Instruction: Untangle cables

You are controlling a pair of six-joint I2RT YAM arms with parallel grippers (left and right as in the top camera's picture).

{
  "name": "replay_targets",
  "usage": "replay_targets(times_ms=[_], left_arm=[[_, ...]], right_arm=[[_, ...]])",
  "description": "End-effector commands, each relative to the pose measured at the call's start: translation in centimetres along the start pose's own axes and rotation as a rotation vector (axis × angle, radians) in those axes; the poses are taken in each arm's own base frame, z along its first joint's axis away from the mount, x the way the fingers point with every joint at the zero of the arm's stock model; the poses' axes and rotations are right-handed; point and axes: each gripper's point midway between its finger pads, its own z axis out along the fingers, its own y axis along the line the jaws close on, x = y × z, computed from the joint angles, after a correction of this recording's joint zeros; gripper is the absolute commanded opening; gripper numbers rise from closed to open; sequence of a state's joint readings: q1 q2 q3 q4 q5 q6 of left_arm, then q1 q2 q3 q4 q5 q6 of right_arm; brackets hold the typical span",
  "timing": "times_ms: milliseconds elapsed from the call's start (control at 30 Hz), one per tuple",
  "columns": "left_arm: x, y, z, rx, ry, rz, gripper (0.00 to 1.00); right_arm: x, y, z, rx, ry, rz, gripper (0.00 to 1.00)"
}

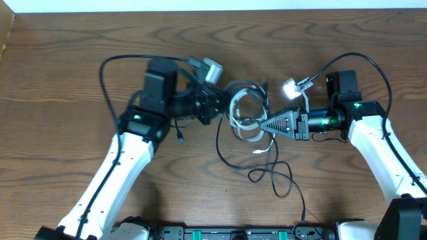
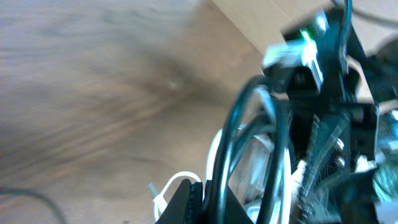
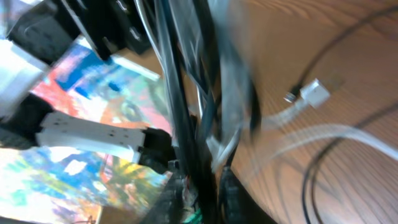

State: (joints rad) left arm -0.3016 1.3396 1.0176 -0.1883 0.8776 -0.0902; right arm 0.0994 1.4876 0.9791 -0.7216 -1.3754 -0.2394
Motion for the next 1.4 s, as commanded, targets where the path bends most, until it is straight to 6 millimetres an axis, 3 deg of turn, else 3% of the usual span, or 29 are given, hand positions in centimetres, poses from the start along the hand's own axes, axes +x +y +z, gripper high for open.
replay_targets(times_ms=[0,67,100,367,500,767,967,1000,1067,1233,1367], left_arm=[[-2.7,0.7,-2.8,-0.067,-0.097,-0.019,0.08],[-2.8,0.9,-3.2,-0.076,-0.103,-0.024,0.08],[-2.8,0.9,-3.2,-0.075,-0.102,-0.026,0.08],[-2.5,0.9,-3.2,-0.068,-0.093,-0.093,0.08],[-2.3,-0.4,-3.1,0.005,-0.077,-0.089,0.08],[-1.7,-2.6,-2.8,0.116,-0.042,-0.093,0.08],[-1.5,-3.1,-2.5,0.132,-0.033,-0.090,0.08],[-1.5,-3.1,-2.5,0.132,-0.033,-0.089,0.08],[-1.6,-3.1,-2.5,0.131,-0.035,-0.086,0.08],[-2.0,-2.1,-3.2,0.102,-0.060,-0.017,0.08],[-2.4,-1.0,-3.9,0.071,-0.083,0.071,0.08]], right_arm=[[0.3,-1.7,-0.1,0.106,0.025,-0.003,0.36],[0.3,-1.9,-0.2,0.120,0.028,-0.006,0.53],[0.3,-1.9,-0.2,0.122,0.028,-0.007,0.57],[-0.3,-0.2,0.0,0.019,-0.001,-0.007,0.51],[-1.3,0.5,0.4,-0.022,-0.014,-0.109,0.52],[-3.6,-1.8,4.0,0.175,0.002,-0.200,0.51],[-5.7,0.4,6.1,0.120,-0.045,-0.280,0.39],[-5.6,0.5,6.3,0.115,-0.042,-0.272,0.31],[-5.2,0.7,6.5,0.104,-0.030,-0.241,0.03],[-4.0,0.6,5.5,0.079,-0.002,-0.136,0.01],[-3.8,4.5,3.4,-0.154,0.016,-0.158,0.01]])
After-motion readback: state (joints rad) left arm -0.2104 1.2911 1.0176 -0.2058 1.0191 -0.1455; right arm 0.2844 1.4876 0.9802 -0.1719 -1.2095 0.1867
